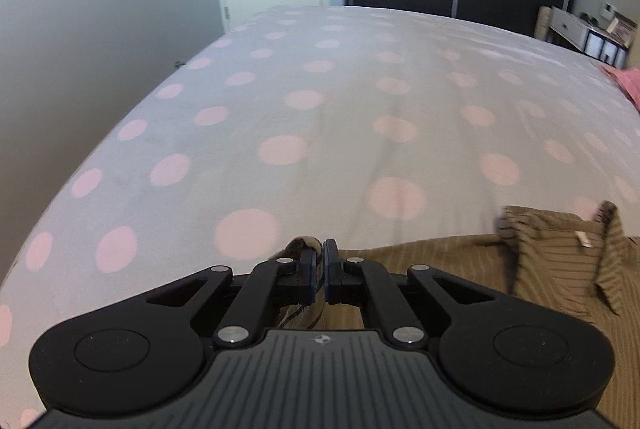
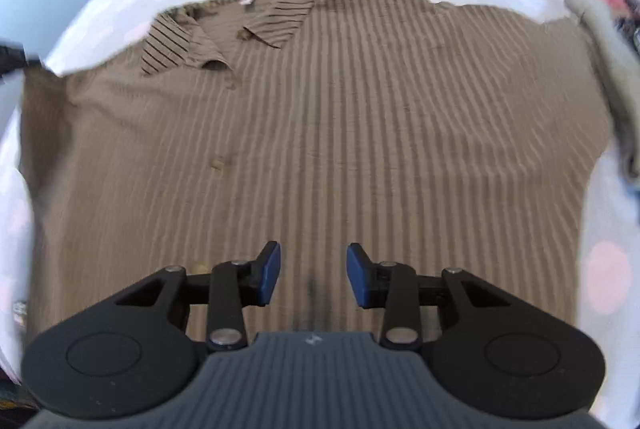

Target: Fold clothes

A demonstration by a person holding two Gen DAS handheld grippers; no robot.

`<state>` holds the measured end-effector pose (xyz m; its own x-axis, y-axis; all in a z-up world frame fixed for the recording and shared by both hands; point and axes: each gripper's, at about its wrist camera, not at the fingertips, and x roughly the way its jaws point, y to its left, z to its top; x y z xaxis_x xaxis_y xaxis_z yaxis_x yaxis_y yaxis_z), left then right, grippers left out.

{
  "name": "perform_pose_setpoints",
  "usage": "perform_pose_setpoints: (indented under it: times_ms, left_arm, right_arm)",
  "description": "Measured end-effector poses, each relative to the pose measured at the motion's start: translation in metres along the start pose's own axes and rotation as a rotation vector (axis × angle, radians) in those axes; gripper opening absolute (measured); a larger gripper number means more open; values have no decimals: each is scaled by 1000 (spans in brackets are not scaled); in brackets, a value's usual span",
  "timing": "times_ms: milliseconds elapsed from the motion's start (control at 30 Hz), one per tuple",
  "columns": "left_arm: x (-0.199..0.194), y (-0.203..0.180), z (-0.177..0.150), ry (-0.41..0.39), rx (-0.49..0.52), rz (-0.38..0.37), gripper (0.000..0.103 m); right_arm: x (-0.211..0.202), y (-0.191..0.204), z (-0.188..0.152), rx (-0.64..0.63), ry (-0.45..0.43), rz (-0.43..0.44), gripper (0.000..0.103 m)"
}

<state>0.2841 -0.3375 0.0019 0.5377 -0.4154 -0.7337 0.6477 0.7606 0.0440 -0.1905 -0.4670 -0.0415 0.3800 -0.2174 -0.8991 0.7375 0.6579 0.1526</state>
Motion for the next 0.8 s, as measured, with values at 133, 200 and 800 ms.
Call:
perform_pose_setpoints:
  times_ms: [133,200,800]
  left_arm:
    - [8,-52,2,20,91,-34,2]
    - [20,-74,0,30,131,-40,2]
    - [29,-101,0,260,184,-280,60]
  right_arm:
    - [-4,-2,1,18,7,14,40]
    - [-7,-2,1,19,2,18,40]
    - [-19,4,-2,10,15,100,40]
